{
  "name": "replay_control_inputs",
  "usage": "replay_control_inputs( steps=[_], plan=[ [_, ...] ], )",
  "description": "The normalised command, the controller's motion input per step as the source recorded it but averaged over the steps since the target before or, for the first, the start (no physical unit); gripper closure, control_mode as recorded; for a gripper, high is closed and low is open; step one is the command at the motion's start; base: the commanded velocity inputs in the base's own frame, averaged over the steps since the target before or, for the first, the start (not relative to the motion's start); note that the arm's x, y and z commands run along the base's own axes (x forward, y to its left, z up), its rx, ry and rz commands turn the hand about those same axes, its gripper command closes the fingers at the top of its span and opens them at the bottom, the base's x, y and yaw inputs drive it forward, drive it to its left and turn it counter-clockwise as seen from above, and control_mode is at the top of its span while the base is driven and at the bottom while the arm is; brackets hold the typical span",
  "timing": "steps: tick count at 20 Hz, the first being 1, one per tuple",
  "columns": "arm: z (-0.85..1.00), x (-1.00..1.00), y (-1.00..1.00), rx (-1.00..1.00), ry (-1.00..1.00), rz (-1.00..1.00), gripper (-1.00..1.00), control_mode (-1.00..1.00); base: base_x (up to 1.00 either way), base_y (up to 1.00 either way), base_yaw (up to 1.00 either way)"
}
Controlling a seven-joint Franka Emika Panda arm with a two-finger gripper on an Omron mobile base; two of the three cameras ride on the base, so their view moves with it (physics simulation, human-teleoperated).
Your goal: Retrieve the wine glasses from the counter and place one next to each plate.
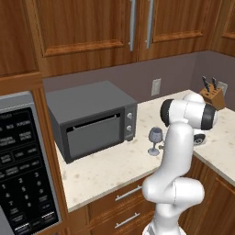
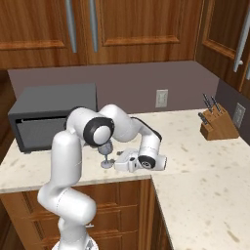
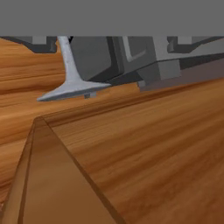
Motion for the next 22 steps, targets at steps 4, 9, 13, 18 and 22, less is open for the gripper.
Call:
replay_control_inputs(
  steps=[4, 9, 13, 18, 22],
  plan=[
    [0.00, 0.00, 0.03, 0.00, 0.00, 0.00, -1.00, -1.00, 0.00, 0.00, 0.00],
    [-0.01, 0.00, 0.09, 0.00, 0.02, 0.00, -1.00, -1.00, 0.00, 0.00, 0.00],
    [0.00, 0.00, 0.13, 0.00, 0.04, 0.00, -1.00, -1.00, 0.00, 0.00, 0.00],
    [-0.01, 0.00, 0.17, 0.00, 0.04, 0.00, -1.00, -1.00, 0.00, 0.00, 0.00],
    [-0.04, 0.00, 0.17, 0.00, 0.07, 0.00, -1.00, -1.00, 0.00, 0.00, 0.00]
  ],
)
